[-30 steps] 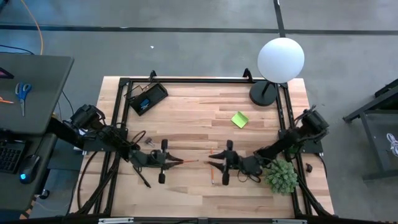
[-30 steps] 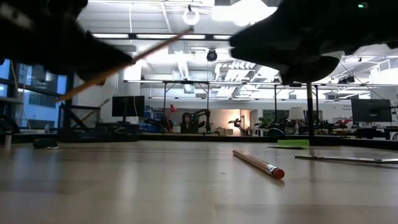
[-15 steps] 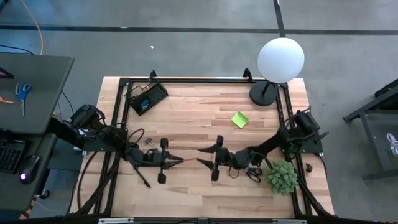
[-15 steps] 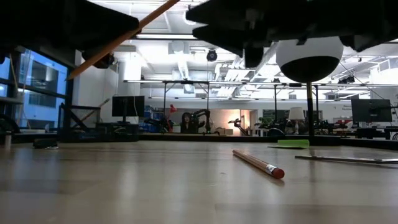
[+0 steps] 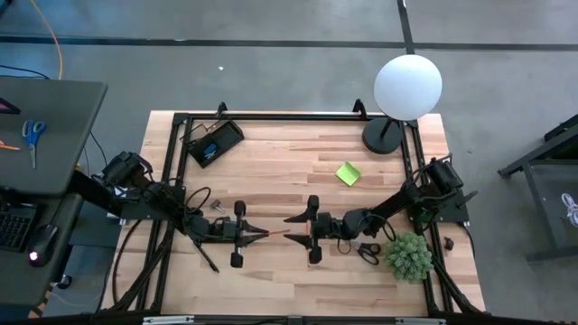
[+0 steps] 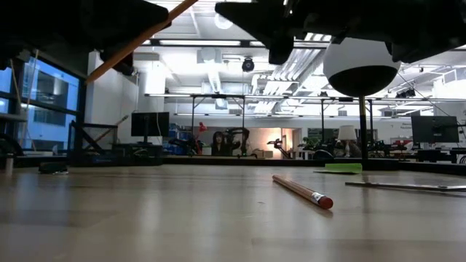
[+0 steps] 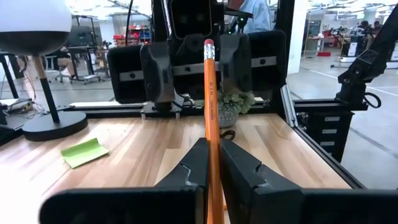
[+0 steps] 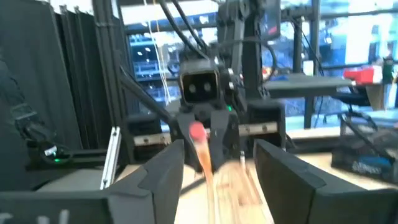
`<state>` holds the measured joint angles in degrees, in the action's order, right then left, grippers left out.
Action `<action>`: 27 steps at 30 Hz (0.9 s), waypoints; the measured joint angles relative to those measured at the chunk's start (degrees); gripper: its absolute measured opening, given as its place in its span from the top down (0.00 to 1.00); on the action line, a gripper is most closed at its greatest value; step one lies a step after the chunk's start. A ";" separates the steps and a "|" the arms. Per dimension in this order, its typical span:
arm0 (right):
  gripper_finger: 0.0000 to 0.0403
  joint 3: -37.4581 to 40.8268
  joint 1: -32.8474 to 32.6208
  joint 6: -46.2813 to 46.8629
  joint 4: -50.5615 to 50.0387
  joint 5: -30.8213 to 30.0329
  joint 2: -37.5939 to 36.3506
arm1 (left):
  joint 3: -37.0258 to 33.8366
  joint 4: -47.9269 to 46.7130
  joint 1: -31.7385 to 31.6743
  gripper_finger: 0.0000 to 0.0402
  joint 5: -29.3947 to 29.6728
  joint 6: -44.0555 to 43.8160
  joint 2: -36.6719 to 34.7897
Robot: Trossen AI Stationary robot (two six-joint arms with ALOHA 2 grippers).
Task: Pick and place office supplies into organizer
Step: Put the orange pencil into the top left section of the desk organizer
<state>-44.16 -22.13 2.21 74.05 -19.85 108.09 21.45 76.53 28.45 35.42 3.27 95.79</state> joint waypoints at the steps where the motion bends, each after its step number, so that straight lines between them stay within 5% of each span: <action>1: 0.55 0.00 0.00 -0.67 0.66 0.52 0.00 | 0.00 -0.02 0.00 0.96 0.00 0.00 0.00; 15: 0.74 -1.88 1.62 -3.18 0.77 3.93 0.27 | 0.00 0.01 0.00 0.96 0.20 -0.07 0.00; 22: 0.97 -6.92 1.98 -7.29 -1.90 3.77 3.51 | -0.08 -0.45 0.02 0.96 0.41 -0.09 -0.02; 27: 0.97 -9.32 2.80 -7.84 -4.66 2.45 3.67 | -0.09 -0.85 -0.02 0.96 0.68 -0.09 -0.02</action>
<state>-53.48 -19.33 -5.63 69.38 -17.40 111.77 21.37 75.68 28.42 36.10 3.18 95.77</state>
